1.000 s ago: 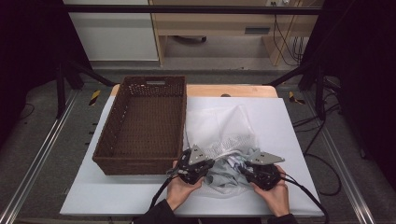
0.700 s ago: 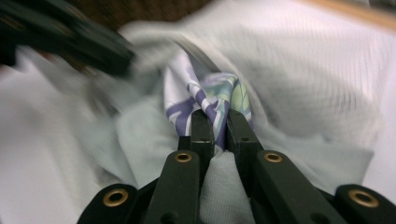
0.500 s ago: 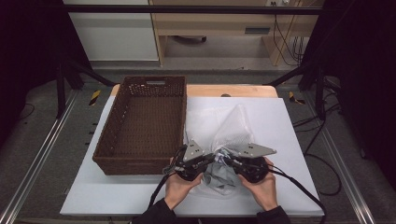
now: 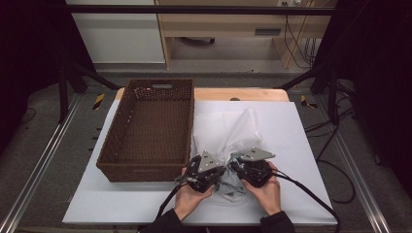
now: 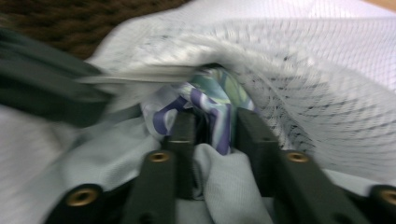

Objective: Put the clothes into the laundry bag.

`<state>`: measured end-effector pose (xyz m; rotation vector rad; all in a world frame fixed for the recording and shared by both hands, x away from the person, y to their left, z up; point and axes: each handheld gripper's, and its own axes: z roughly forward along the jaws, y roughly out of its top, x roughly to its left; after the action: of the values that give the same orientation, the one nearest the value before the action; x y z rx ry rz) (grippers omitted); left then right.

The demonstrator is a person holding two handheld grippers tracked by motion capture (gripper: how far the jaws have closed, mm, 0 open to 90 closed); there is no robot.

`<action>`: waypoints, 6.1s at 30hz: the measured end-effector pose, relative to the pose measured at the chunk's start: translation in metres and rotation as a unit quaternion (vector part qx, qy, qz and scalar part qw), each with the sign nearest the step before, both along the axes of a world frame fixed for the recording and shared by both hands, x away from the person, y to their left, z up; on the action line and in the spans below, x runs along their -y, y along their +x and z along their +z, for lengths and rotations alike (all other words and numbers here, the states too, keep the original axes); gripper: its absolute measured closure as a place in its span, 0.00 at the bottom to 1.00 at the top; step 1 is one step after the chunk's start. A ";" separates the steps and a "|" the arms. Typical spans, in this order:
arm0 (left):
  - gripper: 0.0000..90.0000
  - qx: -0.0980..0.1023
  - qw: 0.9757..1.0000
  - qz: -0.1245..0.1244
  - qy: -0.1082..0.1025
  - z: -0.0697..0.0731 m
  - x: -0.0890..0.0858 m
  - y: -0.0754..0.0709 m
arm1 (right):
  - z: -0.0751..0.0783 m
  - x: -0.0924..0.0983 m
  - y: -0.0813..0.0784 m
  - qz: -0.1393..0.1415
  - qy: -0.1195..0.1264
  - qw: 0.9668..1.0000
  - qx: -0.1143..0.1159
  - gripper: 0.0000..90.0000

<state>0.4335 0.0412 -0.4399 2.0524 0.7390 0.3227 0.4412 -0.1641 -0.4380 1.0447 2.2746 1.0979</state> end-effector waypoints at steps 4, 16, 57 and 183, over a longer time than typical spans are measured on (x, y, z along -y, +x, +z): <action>0.99 -0.004 1.000 0.002 0.006 -0.005 -0.001 0.001 | 0.026 0.035 -0.016 -0.014 0.057 0.998 0.028 0.65; 0.98 -0.006 1.000 0.003 0.011 -0.007 -0.002 0.002 | -0.027 0.081 0.012 -0.101 0.050 0.992 -0.058 0.55; 0.99 -0.001 1.000 0.002 0.011 -0.005 -0.002 -0.002 | 0.003 0.005 0.005 0.011 0.013 1.000 0.008 0.68; 0.99 -0.001 1.000 0.010 0.014 -0.007 -0.003 0.007 | 0.016 0.018 -0.012 0.038 0.029 0.999 0.026 0.37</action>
<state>0.4410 0.0446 -0.4466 2.0740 0.7602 0.3436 0.4293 -0.1822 -0.4224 0.9476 2.2695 1.2141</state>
